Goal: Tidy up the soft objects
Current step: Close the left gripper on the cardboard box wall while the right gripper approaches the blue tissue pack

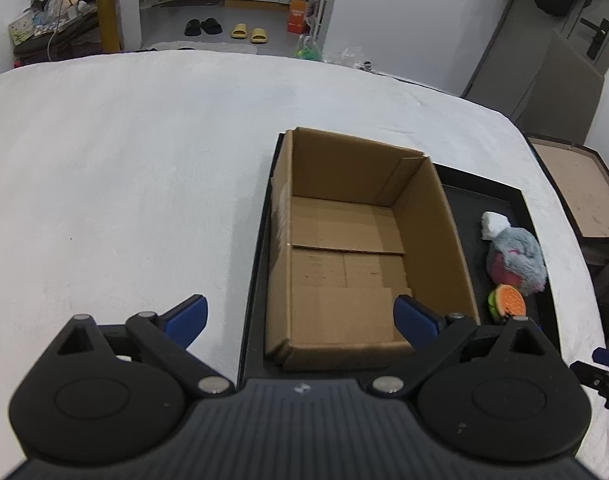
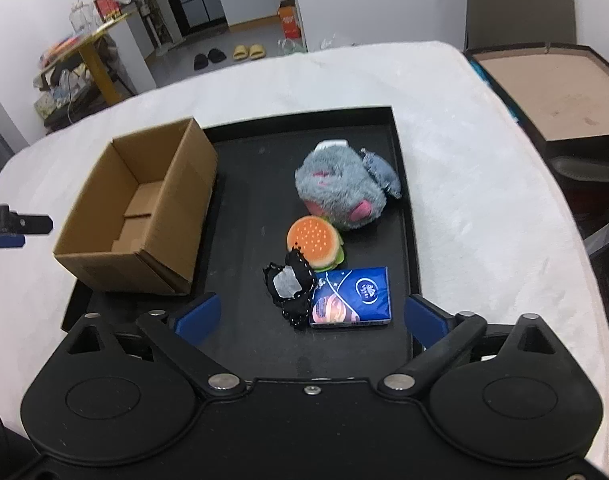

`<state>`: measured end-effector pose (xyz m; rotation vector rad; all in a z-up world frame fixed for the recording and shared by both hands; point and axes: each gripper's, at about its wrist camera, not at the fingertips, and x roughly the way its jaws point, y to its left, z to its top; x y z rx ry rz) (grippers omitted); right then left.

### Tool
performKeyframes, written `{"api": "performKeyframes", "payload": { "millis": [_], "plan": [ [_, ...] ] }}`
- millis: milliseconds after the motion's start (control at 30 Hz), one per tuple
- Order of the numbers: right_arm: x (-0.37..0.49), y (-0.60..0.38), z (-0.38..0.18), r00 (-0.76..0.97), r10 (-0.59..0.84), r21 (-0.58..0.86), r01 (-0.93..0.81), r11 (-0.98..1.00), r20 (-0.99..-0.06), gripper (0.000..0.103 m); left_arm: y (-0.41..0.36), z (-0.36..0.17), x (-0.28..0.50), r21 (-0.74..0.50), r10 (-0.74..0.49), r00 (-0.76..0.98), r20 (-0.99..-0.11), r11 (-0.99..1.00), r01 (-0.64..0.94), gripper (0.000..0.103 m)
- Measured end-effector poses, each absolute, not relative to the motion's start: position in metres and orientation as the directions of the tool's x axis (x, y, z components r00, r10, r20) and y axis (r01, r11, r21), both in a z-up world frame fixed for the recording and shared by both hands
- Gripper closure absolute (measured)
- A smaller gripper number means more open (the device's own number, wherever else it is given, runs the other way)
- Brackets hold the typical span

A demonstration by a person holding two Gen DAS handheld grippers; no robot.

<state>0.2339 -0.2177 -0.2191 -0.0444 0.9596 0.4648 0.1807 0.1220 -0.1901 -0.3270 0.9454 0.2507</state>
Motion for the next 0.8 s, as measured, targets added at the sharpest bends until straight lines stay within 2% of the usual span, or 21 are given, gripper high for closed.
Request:
{"api": "performKeyframes", "payload": {
  "millis": [100, 233, 300, 800],
  "plan": [
    [0.242, -0.212, -0.231, 0.472, 0.362, 0.164, -0.409, 0.898, -0.804, 0.015, 0.127, -0.198, 0.185, -0.162, 0.076, 0.559, -0.826, 0.917, -0.364, 0.011],
    [0.249, -0.207, -0.254, 0.470, 0.347, 0.142, -0.418, 0.897, -0.811, 0.018, 0.132, -0.211, 0.190, -0.164, 0.071, 0.542, -0.838, 0.913, -0.373, 0.018],
    [0.253, -0.206, -0.267, 0.467, 0.326, 0.125, -0.411, 0.903, -0.822, 0.024, 0.132, -0.217, 0.192, -0.162, 0.067, 0.535, -0.842, 0.915, -0.370, 0.025],
    [0.260, -0.209, -0.301, 0.434, 0.268, 0.078, -0.408, 0.909, -0.860, 0.024, 0.142, -0.247, 0.209, -0.172, 0.062, 0.517, -0.854, 0.903, -0.393, 0.063]
  ]
}}
